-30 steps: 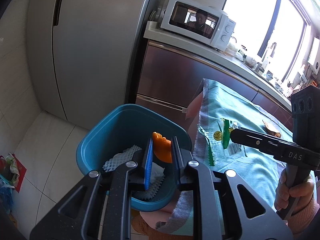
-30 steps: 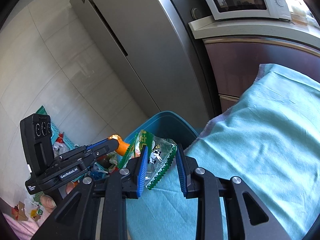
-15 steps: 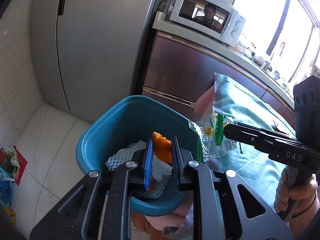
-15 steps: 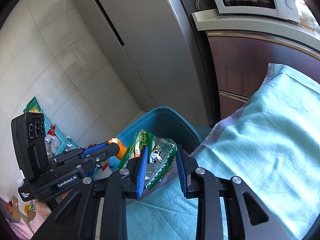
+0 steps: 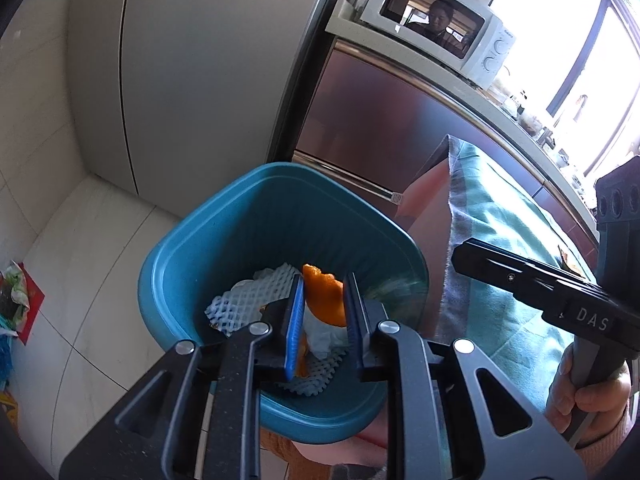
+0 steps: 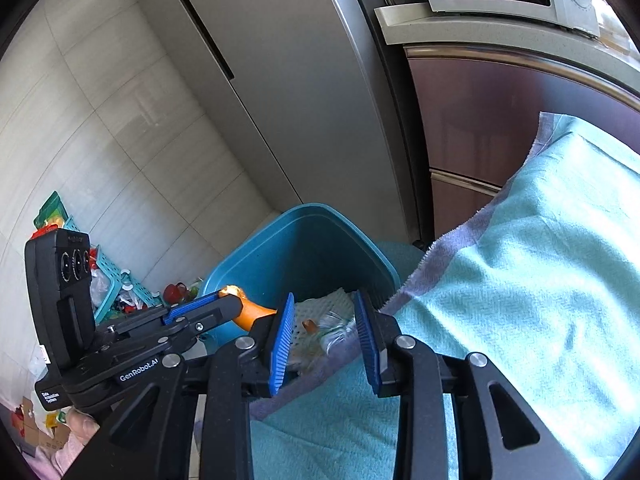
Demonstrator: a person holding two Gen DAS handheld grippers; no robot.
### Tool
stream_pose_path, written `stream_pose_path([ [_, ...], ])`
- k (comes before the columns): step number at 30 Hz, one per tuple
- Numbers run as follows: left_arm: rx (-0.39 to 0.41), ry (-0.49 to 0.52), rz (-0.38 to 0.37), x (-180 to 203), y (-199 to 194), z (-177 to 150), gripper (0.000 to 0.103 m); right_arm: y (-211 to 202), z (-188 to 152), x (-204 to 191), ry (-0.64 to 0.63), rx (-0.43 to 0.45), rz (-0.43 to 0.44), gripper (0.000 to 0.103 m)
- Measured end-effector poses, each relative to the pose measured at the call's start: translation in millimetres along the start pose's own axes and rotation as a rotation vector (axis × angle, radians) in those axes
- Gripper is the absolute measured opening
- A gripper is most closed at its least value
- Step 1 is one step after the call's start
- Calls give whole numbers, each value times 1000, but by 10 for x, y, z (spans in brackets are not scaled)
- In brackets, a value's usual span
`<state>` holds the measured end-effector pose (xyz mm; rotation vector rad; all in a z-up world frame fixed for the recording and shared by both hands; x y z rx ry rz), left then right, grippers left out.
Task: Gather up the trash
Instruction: 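Lower both tools over the teal bin and open both to drop the items, then move both open tools back over the remaining trash on the table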
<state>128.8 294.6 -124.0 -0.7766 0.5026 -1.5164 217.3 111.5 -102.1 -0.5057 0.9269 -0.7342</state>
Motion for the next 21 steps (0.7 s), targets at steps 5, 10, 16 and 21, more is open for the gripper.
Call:
stream_pose_path([
  [5, -9, -11, -11, -24, 64, -23, 18, -32, -1, 27, 10, 2, 1, 30],
  [10, 1, -5, -15, 13, 40, -37, 22, -135, -22, 64, 18, 12, 6, 32],
  [16, 59, 64, -19, 234, -156, -6, 34, -423, -76, 71, 6, 60, 24, 39],
  [21, 122, 155, -49, 572, -360, 41, 44, -760, -168, 173, 1, 112, 30, 43],
])
Point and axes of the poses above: each gripper's, at about its wrist camera, not at the fingertips, and y roughly the way its jaws point, x to its right, z to its top, the point moved 1 cm from there along y, roughly the way its jaws point, and after that the axes turned 14 degrees about y, right-handed, at the moved point
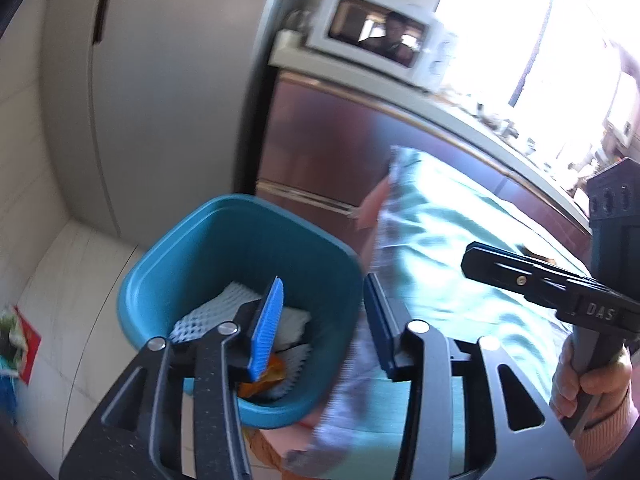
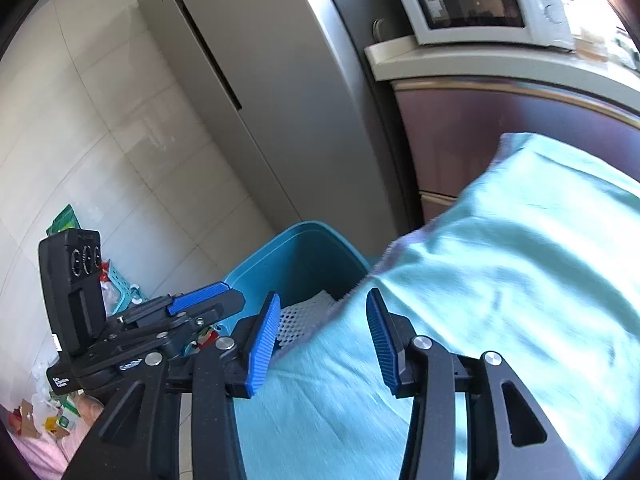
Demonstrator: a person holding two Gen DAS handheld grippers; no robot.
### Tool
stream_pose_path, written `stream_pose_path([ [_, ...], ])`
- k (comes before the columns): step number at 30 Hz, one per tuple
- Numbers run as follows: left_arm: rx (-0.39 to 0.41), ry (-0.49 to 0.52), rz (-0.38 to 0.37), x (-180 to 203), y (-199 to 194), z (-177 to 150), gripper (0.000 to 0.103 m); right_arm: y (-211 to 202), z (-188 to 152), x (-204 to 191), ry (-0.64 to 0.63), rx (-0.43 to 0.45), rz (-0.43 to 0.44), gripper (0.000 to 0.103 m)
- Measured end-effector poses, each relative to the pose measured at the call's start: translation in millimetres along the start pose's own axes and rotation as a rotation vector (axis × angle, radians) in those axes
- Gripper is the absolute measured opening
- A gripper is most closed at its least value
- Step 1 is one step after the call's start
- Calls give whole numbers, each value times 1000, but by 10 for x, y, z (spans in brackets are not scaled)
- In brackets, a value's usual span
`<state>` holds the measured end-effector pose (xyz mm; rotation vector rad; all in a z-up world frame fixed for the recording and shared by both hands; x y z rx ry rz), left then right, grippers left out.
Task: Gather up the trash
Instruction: 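Move both open tools back over the remaining trash on the table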
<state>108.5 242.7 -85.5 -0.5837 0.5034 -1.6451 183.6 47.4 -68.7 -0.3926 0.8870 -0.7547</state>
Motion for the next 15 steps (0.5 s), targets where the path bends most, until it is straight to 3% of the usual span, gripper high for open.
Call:
stream_pose_path([
  [6, 29, 93, -98, 448, -41, 127, 48, -464, -75, 330, 37, 71, -37, 47],
  [15, -8, 172, -257, 1203, 237, 311, 48, -1224, -237, 1050, 167, 187, -164, 49],
])
Point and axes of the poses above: each gripper's, at about its wrist camera, not at the fingertips, and y roughly the way its jaws point, x to its right, z to its top, the point moved 1 cm from there along y, roughly the way its jaws point, and after that the axes turned 14 degrees about y, right-handed, at the moved point
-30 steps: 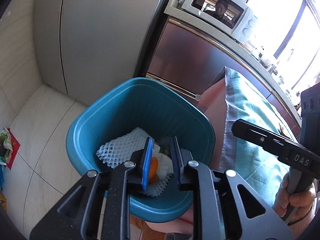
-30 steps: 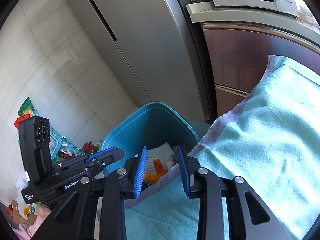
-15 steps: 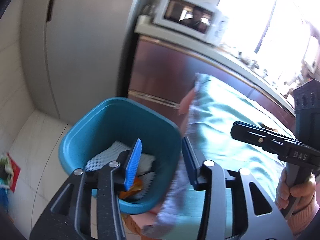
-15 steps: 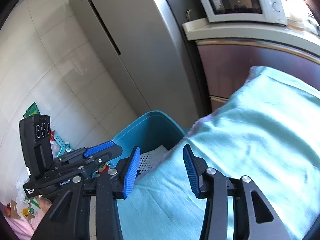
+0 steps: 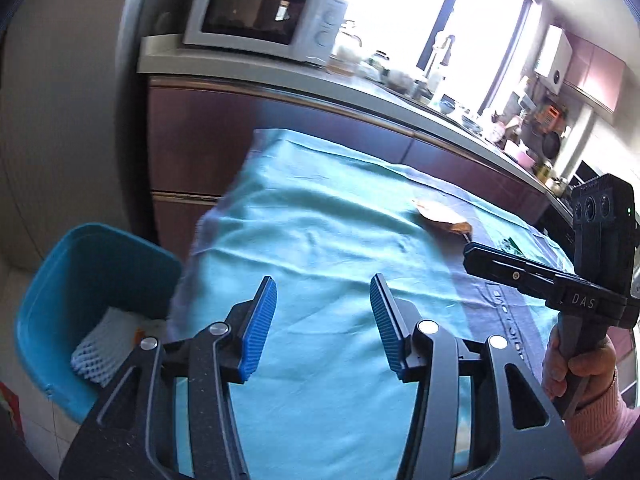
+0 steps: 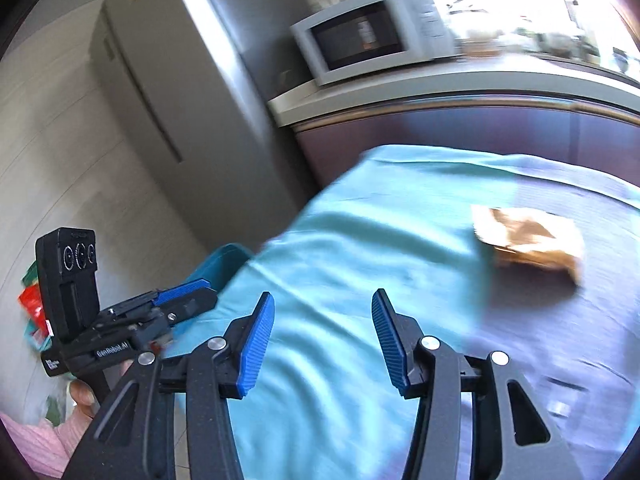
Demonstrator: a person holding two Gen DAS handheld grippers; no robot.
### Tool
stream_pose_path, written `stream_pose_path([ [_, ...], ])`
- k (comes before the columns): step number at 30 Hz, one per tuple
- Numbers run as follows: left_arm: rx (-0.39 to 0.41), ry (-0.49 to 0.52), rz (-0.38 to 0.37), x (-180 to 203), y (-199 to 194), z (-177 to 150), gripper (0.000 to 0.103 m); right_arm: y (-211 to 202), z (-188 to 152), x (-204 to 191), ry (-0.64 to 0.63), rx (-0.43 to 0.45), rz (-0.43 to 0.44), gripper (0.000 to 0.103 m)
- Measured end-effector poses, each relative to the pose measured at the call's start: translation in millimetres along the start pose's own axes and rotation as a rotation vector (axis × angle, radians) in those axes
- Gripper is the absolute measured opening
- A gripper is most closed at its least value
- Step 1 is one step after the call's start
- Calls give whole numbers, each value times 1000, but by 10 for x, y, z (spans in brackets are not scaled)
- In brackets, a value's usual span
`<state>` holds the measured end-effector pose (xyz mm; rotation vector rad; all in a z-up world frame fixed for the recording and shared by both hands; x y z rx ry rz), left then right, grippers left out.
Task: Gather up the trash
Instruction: 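Move both open tools back over the remaining trash on the table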
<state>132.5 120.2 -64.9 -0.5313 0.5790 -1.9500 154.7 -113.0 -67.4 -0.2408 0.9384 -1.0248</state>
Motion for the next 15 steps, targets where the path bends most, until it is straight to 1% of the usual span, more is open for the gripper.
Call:
stream_pose_path([
  [8, -38, 52, -101, 509, 451, 297, 48, -511, 77, 688, 108, 102, -112, 49],
  [15, -66, 107, -148, 879, 808, 555, 49, -853, 131, 1113, 163, 178, -185, 50],
])
Point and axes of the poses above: each gripper's, at about its wrist camera, not at the fingertips, and y roughly the way its jaws point, x to its right, z to its top, the point moved 1 cm from there along y, roughly the way its jaws point, and after that the axes turned 14 degrees about y, right-handed, at the moved point
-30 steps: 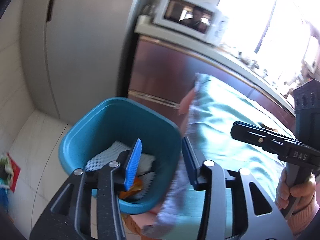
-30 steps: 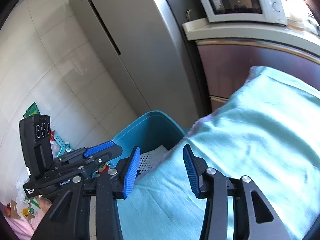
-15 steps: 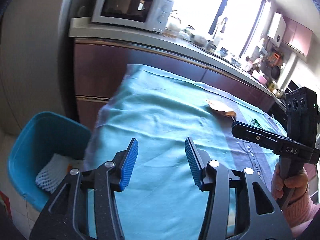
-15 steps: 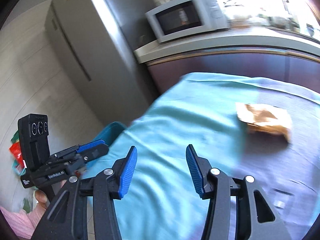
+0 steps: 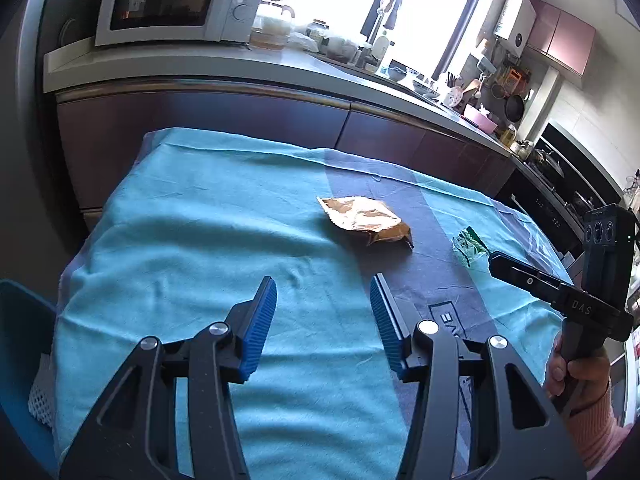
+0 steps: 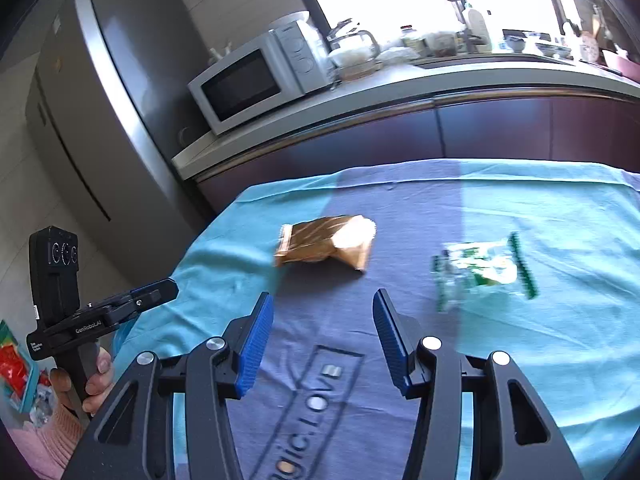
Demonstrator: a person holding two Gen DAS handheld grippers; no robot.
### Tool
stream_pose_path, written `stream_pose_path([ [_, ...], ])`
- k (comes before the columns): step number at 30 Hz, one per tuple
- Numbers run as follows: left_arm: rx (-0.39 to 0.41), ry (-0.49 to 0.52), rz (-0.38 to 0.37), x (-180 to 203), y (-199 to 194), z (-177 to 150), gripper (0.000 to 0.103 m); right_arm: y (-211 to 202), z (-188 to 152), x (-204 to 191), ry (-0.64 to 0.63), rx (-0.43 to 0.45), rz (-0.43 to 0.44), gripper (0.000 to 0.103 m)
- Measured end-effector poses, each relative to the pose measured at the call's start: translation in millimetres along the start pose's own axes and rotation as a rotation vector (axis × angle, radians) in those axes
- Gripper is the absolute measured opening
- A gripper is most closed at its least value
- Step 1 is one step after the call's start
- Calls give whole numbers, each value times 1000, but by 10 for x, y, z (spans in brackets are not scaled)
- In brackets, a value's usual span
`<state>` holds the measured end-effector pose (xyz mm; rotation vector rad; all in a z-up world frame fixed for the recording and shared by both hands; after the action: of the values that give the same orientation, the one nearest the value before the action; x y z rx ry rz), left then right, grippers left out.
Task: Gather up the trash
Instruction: 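Move both open tools back over the remaining trash on the table, then grasp the gold foil wrapper with the left tool while the right tool grasps the green-printed wrapper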
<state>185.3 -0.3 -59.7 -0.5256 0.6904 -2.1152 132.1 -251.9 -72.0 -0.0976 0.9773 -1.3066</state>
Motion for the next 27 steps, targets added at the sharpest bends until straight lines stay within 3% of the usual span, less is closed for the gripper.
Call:
stream_pose_path([
  [12, -79, 16, -29, 231, 647, 407, 57, -111, 346, 590, 85, 90, -101, 57],
  [27, -193, -117, -94, 83, 1333, 573, 59, 200, 474, 958, 177, 5, -87, 59],
])
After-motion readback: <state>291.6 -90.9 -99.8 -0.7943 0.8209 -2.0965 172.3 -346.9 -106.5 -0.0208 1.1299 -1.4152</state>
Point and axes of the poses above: each gripper's, at about its wrist camera, not at the fingertips, and y roughly the way its jaws point, x to its right, z to its top, the point moved 1 cm from there along y, roughly the way its jaws point, and after that the axes turned 14 degrees about y, right-handed, at the moved point
